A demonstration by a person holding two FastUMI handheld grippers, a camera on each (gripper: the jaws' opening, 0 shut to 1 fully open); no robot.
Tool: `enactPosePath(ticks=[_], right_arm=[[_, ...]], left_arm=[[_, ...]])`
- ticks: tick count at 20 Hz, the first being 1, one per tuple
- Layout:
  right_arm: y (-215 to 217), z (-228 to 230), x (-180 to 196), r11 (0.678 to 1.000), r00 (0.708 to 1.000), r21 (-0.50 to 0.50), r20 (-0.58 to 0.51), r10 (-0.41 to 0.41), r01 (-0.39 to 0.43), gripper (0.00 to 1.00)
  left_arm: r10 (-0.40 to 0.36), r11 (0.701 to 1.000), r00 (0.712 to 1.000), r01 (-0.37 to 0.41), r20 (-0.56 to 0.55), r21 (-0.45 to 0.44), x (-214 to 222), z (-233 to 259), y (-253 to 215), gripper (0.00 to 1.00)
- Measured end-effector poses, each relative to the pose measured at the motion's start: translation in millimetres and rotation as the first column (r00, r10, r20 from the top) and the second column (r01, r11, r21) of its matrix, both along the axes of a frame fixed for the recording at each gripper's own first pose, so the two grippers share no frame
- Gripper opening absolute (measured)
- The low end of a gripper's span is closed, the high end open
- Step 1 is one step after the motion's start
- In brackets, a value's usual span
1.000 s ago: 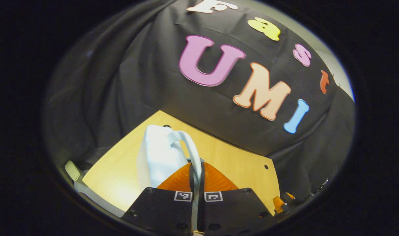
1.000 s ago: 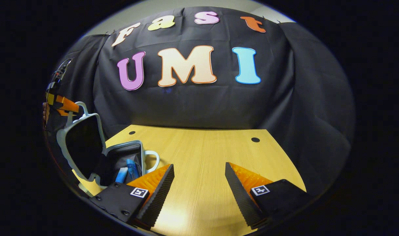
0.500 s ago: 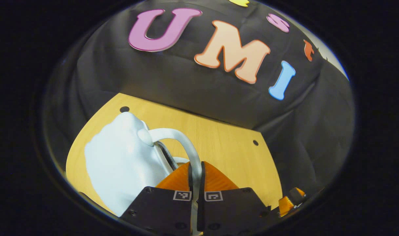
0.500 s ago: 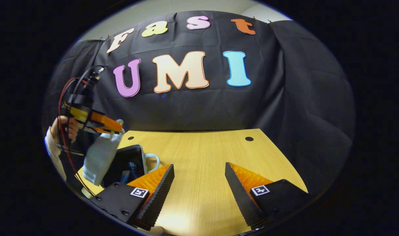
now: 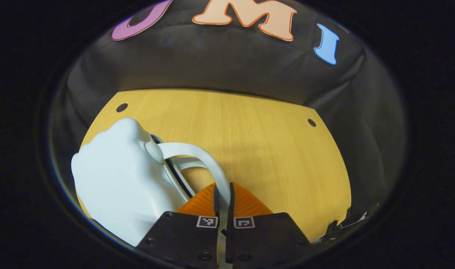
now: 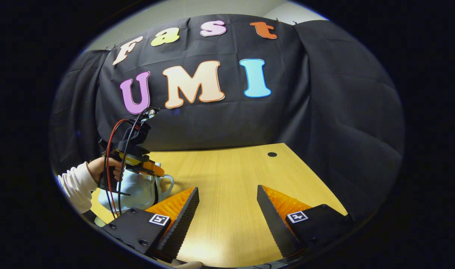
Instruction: First open the suitcase, pack the skin care products into it, and then close the suitcase.
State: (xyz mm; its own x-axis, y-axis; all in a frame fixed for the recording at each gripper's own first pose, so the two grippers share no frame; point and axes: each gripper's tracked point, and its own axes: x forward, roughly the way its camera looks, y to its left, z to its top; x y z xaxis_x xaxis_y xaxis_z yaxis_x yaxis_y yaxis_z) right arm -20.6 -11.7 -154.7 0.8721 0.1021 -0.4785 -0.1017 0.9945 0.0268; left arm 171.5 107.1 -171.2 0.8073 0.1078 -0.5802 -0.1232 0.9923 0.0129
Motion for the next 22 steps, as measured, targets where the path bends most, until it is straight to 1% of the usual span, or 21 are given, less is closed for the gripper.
enactPosePath(ticks=[2, 4, 5, 7, 9, 10, 11, 12, 13, 14, 16, 18, 22], right_arm=[[-7.0, 2.0, -0.7, 1.000, 1.000, 0.005, 0.004, -0.008, 0.008, 0.98], [-14.5, 0.9, -0.3, 1.000, 1.000, 0.011, 0.007, -0.009, 0.009, 0.98], [-17.2, 1.7, -0.4, 1.000, 1.000, 0.016, 0.009, -0.006, 0.006, 0.97], [-19.7, 3.0, 4.0, 1.000, 1.000, 0.023, 0.018, 0.004, -0.005, 0.97], [-21.2, 4.9, 7.3, 0.999, 0.999, 0.027, 0.026, 0.019, -0.020, 0.97], [-22.3, 5.8, 8.8, 0.999, 0.999, 0.030, 0.033, 0.027, -0.028, 0.98], [-23.3, 6.2, 9.7, 0.999, 0.999, 0.033, 0.039, 0.035, -0.036, 0.98], [-24.6, 6.9, 10.6, 0.998, 0.998, 0.036, 0.044, 0.042, -0.043, 0.98], [-24.9, 8.0, 11.2, 0.998, 0.998, 0.040, 0.048, 0.049, -0.051, 0.98], [-26.2, 7.7, 10.7, 0.997, 0.997, 0.043, 0.050, 0.054, -0.057, 0.97], [-28.6, 10.0, 10.6, 0.997, 0.996, 0.048, 0.057, 0.065, -0.067, 0.97], [-29.7, 10.1, 10.9, 0.995, 0.995, 0.058, 0.066, 0.074, -0.077, 0.98], [-32.2, 14.5, 7.7, 0.994, 0.993, 0.070, 0.085, 0.080, -0.087, 0.98]], left_arm=[[0.002, 0.999, 1.000, -0.001, -0.012, 0.034, 0.6, -1.9, -0.6, 0.04], [0.010, 0.999, 1.000, -0.009, -0.011, 0.045, 0.0, -1.6, -1.5, 0.05], [0.015, 0.999, 1.000, -0.015, -0.010, 0.039, -0.5, -0.8, -2.3, 0.06], [0.037, 0.999, 0.999, -0.037, 0.000, 0.014, -4.0, 0.6, -2.4, 0.14], [0.050, 0.999, 0.999, -0.051, 0.017, 0.018, -11.7, 6.4, -2.6, 0.17], [0.054, 0.998, 0.998, -0.054, 0.025, 0.026, -14.9, 8.8, -7.5, 0.26], [0.051, 0.998, 0.998, -0.052, 0.032, 0.034, -20.8, 12.6, -12.8, 0.31], [0.039, 0.998, 0.999, -0.041, 0.037, 0.040, -27.3, 14.4, -19.8, 0.39], [0.025, 0.998, 0.999, -0.027, 0.037, 0.051, -35.4, 16.3, -27.0, 0.50], [0.014, 0.997, 0.999, -0.017, 0.041, 0.079, -41.0, 19.7, -29.5, 0.65], [-0.005, 0.988, 0.998, -0.005, 0.062, 0.153, -54.8, 29.0, -35.2, 0.78], [-0.020, 0.981, 0.996, 0.004, 0.081, 0.193, -68.5, 36.0, -44.4, 0.87], [-0.022, 0.986, 0.993, 0.003, 0.112, 0.170, -95.8, 39.5, -60.7, 0.89]])
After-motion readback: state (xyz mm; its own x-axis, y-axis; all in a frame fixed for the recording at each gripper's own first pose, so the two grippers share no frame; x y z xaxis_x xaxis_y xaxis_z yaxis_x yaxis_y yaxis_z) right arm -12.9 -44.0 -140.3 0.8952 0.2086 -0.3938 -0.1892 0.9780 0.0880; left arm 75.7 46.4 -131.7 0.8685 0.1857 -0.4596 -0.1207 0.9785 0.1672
